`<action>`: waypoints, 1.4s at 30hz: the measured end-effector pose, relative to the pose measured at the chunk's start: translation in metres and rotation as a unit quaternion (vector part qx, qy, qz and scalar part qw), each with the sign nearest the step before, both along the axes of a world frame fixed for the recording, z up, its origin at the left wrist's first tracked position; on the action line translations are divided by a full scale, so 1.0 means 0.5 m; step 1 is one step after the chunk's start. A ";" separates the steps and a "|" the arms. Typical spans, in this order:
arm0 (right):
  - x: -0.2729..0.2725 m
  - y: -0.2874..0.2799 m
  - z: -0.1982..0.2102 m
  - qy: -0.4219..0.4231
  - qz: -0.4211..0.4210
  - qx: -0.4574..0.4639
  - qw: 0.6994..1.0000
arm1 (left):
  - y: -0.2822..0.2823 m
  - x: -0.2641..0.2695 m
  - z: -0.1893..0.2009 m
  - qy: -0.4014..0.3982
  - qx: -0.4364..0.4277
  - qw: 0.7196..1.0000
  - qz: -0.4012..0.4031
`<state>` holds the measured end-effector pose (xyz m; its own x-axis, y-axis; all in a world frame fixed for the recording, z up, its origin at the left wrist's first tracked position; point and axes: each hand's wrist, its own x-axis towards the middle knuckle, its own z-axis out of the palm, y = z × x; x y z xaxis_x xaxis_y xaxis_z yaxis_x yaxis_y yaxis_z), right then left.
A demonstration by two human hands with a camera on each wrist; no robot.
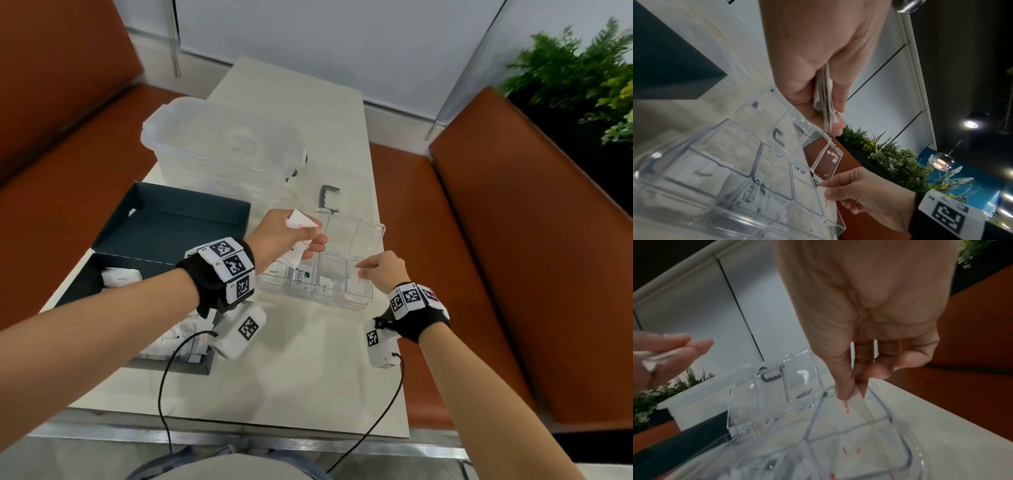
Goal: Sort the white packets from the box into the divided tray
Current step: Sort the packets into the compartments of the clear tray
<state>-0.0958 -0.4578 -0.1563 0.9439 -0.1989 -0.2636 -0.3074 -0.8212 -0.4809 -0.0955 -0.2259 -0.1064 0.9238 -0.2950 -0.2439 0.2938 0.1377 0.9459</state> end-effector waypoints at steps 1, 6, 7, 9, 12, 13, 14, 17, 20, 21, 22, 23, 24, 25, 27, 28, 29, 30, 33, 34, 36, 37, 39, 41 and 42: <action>-0.002 0.004 -0.004 0.003 0.000 -0.005 1.000 | 0.001 0.000 -0.002 0.003 -0.001 1.000 0.001; -0.010 0.025 -0.016 0.018 0.015 -0.101 0.995 | 0.003 0.001 -0.008 0.009 -0.004 1.000 0.002; -0.013 0.029 -0.018 0.016 0.028 -0.131 0.991 | 0.003 0.002 -0.009 0.009 -0.004 1.000 0.002; -0.016 0.035 -0.022 0.020 0.053 -0.178 0.982 | 0.002 0.002 -0.009 0.009 -0.005 1.000 0.001; -0.015 0.034 -0.029 0.044 0.077 -0.210 0.974 | 0.002 0.002 -0.010 0.012 -0.009 1.000 0.000; -0.014 0.032 -0.030 0.055 0.086 -0.216 0.971 | 0.002 0.002 -0.010 0.012 -0.009 1.000 -0.001; -0.014 0.031 -0.031 0.065 0.094 -0.222 0.968 | 0.002 0.002 -0.010 0.013 -0.010 1.000 -0.002; -0.013 0.026 -0.032 0.079 0.111 -0.235 0.962 | 0.002 0.001 -0.012 0.020 -0.016 1.000 0.000; -0.015 0.024 -0.028 0.082 0.121 -0.240 0.960 | 0.001 -0.001 -0.009 0.035 -0.017 0.999 -0.001; -0.017 0.023 -0.025 0.078 0.124 -0.242 0.959 | 0.000 -0.002 -0.007 0.045 -0.021 0.999 -0.004; -0.020 0.022 -0.020 0.067 0.125 -0.245 0.959 | 0.001 -0.003 -0.004 0.061 -0.029 0.998 -0.008; -0.023 0.022 -0.013 0.048 0.125 -0.248 0.959 | 0.001 -0.004 0.000 0.080 -0.041 0.996 -0.013; -0.026 0.023 -0.002 0.021 0.122 -0.247 0.961 | 0.002 -0.005 0.005 0.099 -0.056 0.993 -0.019; -0.029 0.025 0.011 -0.014 0.117 -0.240 0.964 | 0.004 -0.006 0.010 0.118 -0.072 0.990 -0.023; -0.035 0.038 0.044 -0.088 0.103 -0.185 0.973 | 0.006 -0.009 0.018 0.154 -0.103 0.982 -0.030; -0.039 0.050 0.062 -0.125 0.096 -0.134 0.978 | 0.006 -0.010 0.021 0.168 -0.115 0.978 -0.034; -0.043 0.065 0.079 -0.159 0.093 -0.074 0.980 | 0.005 -0.012 0.024 0.179 -0.120 0.976 -0.040; -0.047 0.082 0.094 -0.188 0.093 -0.016 0.978 | 0.003 -0.013 0.026 0.186 -0.115 0.975 -0.048; -0.059 0.135 0.126 -0.213 0.106 0.113 0.965 | -0.004 -0.017 0.028 0.179 -0.061 0.980 -0.068; -0.061 0.146 0.131 -0.199 0.107 0.155 0.962 | -0.006 -0.018 0.029 0.173 -0.048 0.981 -0.074; -0.062 0.156 0.136 -0.178 0.102 0.195 0.959 | -0.008 -0.020 0.030 0.168 -0.041 0.981 -0.083; -0.061 0.156 0.139 -0.175 0.094 0.195 0.961 | -0.008 -0.020 0.029 0.171 -0.046 0.980 -0.087; -0.054 0.147 0.141 -0.181 0.067 0.186 0.963 | -0.005 -0.022 0.028 0.179 -0.065 0.977 -0.090; -0.049 0.136 0.142 -0.188 0.034 0.186 0.964 | -0.002 -0.023 0.027 0.177 -0.078 0.977 -0.093; -0.047 0.130 0.142 -0.188 0.021 0.194 0.963 | -0.001 -0.023 0.027 0.167 -0.080 0.978 -0.100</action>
<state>-0.1192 -0.3927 -0.0853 0.9921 -0.1144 0.0510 -0.0228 -0.5656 -0.8244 -0.1072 -0.2263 -0.0929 0.7201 -0.5213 -0.4580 0.6188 0.1837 0.7638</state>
